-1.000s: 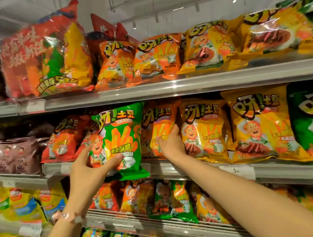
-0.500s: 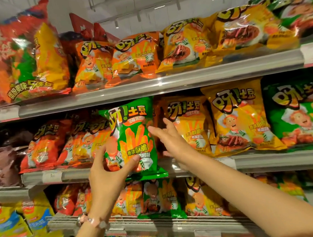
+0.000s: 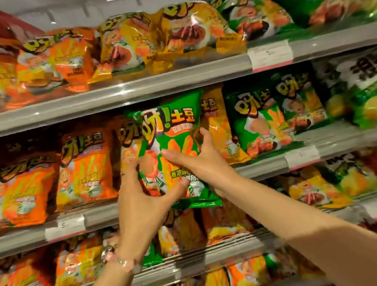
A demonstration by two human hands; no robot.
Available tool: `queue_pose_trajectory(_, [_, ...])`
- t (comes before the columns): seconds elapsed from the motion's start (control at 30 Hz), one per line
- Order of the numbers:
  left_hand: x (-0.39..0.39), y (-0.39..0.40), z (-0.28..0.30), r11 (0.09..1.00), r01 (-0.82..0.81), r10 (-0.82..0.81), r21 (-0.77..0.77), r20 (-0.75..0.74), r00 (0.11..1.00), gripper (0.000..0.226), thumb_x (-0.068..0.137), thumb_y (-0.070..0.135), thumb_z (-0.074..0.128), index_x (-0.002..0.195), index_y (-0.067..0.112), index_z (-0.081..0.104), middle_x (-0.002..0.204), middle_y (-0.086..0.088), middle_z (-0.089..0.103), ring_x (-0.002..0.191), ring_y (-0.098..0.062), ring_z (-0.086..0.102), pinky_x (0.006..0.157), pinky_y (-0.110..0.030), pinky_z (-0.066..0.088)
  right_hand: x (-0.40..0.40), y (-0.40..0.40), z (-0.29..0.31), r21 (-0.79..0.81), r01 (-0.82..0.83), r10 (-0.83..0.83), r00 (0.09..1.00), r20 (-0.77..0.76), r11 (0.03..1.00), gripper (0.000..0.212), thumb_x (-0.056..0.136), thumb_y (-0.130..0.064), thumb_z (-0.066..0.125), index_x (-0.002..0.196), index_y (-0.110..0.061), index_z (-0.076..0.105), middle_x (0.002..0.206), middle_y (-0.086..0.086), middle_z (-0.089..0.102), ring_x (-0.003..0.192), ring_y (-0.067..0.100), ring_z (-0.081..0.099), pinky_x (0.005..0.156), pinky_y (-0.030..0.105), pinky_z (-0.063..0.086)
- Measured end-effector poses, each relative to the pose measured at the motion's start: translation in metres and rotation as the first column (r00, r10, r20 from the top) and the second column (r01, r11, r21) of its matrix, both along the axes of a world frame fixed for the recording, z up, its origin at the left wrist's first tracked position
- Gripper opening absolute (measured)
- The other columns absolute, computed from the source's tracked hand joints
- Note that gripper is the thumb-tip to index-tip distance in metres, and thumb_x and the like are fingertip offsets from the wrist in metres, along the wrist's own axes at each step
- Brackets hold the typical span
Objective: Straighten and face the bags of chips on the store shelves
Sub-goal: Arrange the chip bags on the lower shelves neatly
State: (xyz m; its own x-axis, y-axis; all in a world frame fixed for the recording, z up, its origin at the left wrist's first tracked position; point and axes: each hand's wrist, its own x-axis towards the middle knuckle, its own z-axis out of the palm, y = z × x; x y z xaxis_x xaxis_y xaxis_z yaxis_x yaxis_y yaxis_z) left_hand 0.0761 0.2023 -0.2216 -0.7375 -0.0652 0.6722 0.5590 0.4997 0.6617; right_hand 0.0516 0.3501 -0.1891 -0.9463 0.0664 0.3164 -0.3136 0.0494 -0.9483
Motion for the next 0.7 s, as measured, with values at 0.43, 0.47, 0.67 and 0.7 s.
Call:
queue_pose_trajectory(0.43, [-0.027, 0.132, 0.016, 0.930, 0.294, -0.306, -0.220, -0.019, 0.952, 0.092, 0.050, 0.082, 0.066, 0.129, 0.052, 0.031, 0.129, 0.023, 0.044, 0.125, -0.007, 0.044, 0.103, -0.042, 0.042, 0.000, 0.191, 0.021, -0.012, 0.258, -0.257, 0.964, 0.061, 0.966, 0.115, 0.046, -0.053, 0.087, 0.142, -0.020, 0.032, 0.126, 0.002, 0.059, 0.109, 0.020, 0.062, 0.095, 0.043, 0.051])
queue_pose_trajectory(0.47, [-0.035, 0.137, 0.015, 0.912, 0.266, -0.296, -0.311, -0.051, 0.954, 0.097, 0.050, 0.086, 0.062, 0.132, 0.047, 0.030, 0.130, 0.020, 0.041, 0.127, -0.009, 0.040, 0.105, -0.045, 0.038, -0.001, 0.208, 0.023, -0.008, 0.272, -0.271, 0.960, 0.071, 0.962, 0.119, 0.042, -0.054, 0.088, 0.141, -0.019, 0.032, 0.125, 0.002, 0.060, 0.108, 0.020, 0.063, 0.094, 0.043, 0.052])
queue_pose_trajectory(0.67, [-0.074, 0.177, 0.001, 0.602, -0.074, -0.078, -0.795, -0.151, 0.985, 0.120, 0.054, 0.078, 0.067, 0.152, 0.030, 0.017, 0.156, -0.013, 0.023, 0.146, -0.034, 0.012, 0.104, -0.074, 0.005, -0.013, 0.295, 0.033, 0.005, 0.333, -0.333, 0.941, 0.055, 0.943, 0.078, 0.070, -0.031, 0.080, 0.134, -0.014, 0.039, 0.117, 0.005, 0.062, 0.097, 0.018, 0.065, 0.080, 0.036, 0.054])
queue_pose_trajectory(0.7, [-0.077, 0.184, -0.002, 0.554, -0.107, -0.046, -0.825, -0.159, 0.986, 0.123, 0.054, 0.074, 0.072, 0.153, 0.032, 0.012, 0.158, -0.013, 0.018, 0.147, -0.035, 0.007, 0.103, -0.074, -0.002, -0.017, 0.307, 0.033, 0.013, 0.337, -0.337, 0.941, 0.044, 0.942, 0.073, 0.071, -0.030, 0.080, 0.132, -0.015, 0.041, 0.117, 0.005, 0.062, 0.097, 0.019, 0.065, 0.082, 0.036, 0.054])
